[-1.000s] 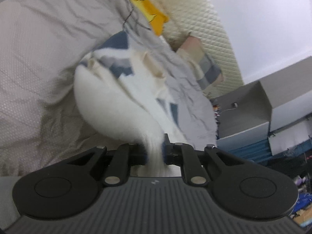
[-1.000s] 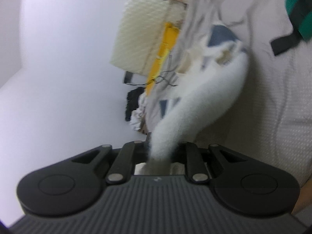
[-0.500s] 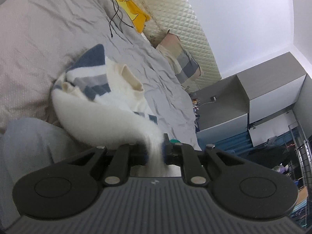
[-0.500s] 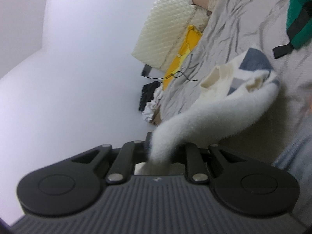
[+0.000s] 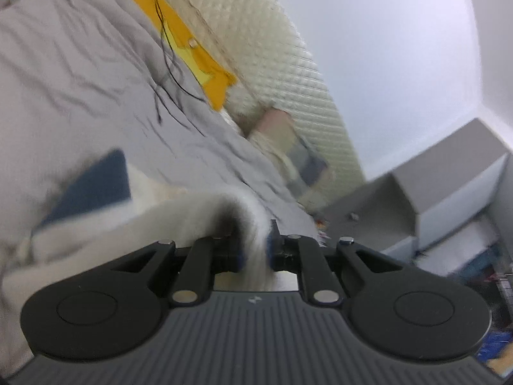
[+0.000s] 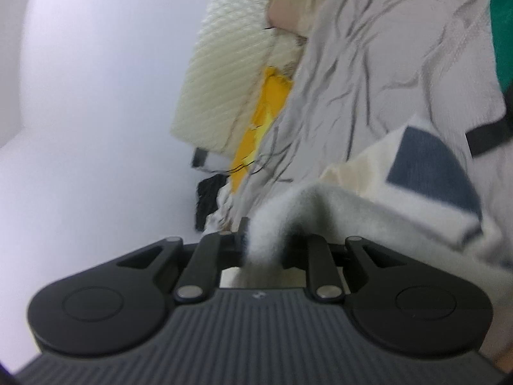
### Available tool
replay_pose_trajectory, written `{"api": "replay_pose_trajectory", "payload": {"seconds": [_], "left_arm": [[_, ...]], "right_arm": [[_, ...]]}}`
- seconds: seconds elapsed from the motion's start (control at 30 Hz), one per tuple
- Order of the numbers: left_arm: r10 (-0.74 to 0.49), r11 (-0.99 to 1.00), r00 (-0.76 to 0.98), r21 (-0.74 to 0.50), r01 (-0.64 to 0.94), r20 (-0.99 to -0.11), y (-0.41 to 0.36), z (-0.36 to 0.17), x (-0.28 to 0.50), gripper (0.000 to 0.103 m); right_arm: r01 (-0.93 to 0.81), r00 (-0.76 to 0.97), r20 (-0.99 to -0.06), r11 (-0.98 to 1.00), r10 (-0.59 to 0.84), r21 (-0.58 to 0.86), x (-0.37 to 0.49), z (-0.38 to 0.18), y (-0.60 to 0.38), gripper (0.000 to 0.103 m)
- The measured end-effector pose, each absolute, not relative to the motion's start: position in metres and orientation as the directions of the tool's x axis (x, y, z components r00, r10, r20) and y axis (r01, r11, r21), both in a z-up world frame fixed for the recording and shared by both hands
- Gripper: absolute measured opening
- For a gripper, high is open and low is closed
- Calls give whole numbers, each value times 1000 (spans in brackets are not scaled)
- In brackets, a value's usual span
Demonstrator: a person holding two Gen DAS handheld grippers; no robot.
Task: Fold large clothes
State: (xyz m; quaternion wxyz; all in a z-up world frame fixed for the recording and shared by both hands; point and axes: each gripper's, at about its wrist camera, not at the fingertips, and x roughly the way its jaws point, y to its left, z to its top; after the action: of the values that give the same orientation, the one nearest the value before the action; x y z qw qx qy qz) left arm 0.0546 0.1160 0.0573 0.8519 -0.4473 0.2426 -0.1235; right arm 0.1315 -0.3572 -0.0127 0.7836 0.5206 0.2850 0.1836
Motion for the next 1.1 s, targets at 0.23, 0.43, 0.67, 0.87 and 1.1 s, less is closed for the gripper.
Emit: {"api": "replay_pose_trajectory", "payload": {"seconds": [0.23, 0.43, 0.67, 0.87, 1.1], "left_arm": [[-365, 597, 847, -795, -107, -388, 114, 2, 145, 15], [-358, 644, 825, -755, -120, -437, 115, -35, 196, 15], [-360, 701, 779, -700, -136, -512, 110, -75, 260, 16], [-370, 685, 746, -705, -184, -553, 113, -106, 281, 16], [-382, 709, 742, -690, -148, -551, 111, -103, 278, 22]], "right_arm": [[100, 757, -316, 376, 572, 921, 197, -68, -357, 20], [106, 751, -343, 409, 565, 906, 229, -101, -354, 20], [158, 731, -403, 437, 552, 886, 261, -131, -358, 21], [192, 717, -425, 429, 553, 883, 269, -145, -358, 21], [174, 717, -418, 437, 558, 883, 261, -137, -355, 30]]}}
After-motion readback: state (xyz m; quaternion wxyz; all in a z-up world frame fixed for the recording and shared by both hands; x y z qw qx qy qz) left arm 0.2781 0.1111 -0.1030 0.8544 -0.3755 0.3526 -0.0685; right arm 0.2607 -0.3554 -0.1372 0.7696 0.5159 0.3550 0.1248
